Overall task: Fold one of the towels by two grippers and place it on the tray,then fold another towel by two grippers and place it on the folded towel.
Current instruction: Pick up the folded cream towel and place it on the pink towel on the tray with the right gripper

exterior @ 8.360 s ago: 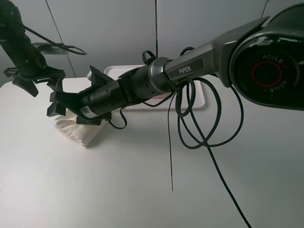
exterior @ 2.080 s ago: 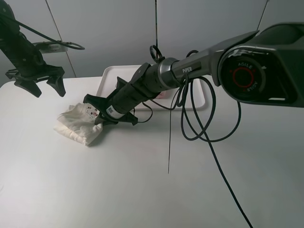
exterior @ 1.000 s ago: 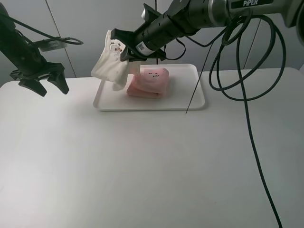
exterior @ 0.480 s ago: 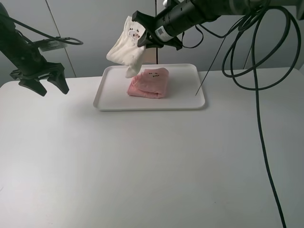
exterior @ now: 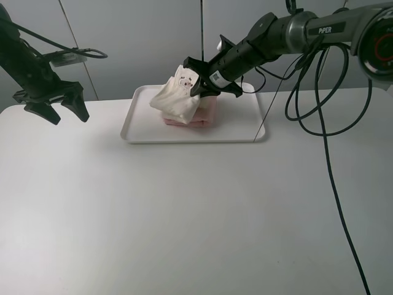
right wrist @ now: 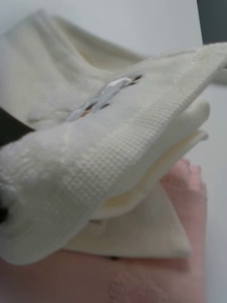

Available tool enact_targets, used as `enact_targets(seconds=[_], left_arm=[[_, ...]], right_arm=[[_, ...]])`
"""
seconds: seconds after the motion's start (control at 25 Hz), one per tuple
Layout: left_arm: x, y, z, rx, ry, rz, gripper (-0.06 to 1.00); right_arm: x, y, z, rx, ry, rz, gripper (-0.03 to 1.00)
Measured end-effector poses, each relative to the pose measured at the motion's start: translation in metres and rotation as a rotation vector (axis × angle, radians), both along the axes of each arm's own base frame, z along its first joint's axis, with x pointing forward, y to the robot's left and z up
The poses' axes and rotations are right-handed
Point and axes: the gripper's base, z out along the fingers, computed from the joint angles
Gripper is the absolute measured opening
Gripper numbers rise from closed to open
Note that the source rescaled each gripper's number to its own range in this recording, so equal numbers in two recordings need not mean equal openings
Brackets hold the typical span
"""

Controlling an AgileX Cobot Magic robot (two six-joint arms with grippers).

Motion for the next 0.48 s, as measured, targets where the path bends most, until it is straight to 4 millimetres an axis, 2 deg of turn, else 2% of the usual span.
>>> enact_targets(seconds=[0.16,0.2,0.24,0.28,0.4,0.44,0.48], left_arm=[[0.0000,-0.0001,0.0000,-0.001,0.000,0.000,0.98],[0.0000,-0.0002,0.0000,-0.002,0.000,0.001,0.98],[0.0000,-0.0002,0.0000,-0.002,0.000,0.001,0.98],[0.0000,-0.0002,0.0000,-0.002,0.000,0.001,0.98],[0.0000,-0.0002,0.0000,-0.002,0.000,0.001,0.98],[0.0000,-0.0002,0.0000,-0.002,0.000,0.001,0.98],[0.0000,-0.0002,0.0000,-0.002,0.000,0.001,0.98]], right_arm=[[0.0033,-0.0039,-0.0029,-0.063,-0.050,0.006,0.08],[0.0044,-0.0042,-0.0022,-0.065,-0.061,0.001,0.11],[0.0050,-0.0044,-0.0020,-0.065,-0.067,-0.003,0.18],[0.0052,-0.0044,-0.0019,-0.066,-0.068,-0.004,0.31],[0.0055,-0.0043,-0.0017,-0.062,-0.070,-0.009,0.79],[0.0055,-0.0043,-0.0017,-0.062,-0.070,-0.009,0.91],[0.0049,-0.0044,-0.0009,-0.065,-0.068,-0.003,0.96]])
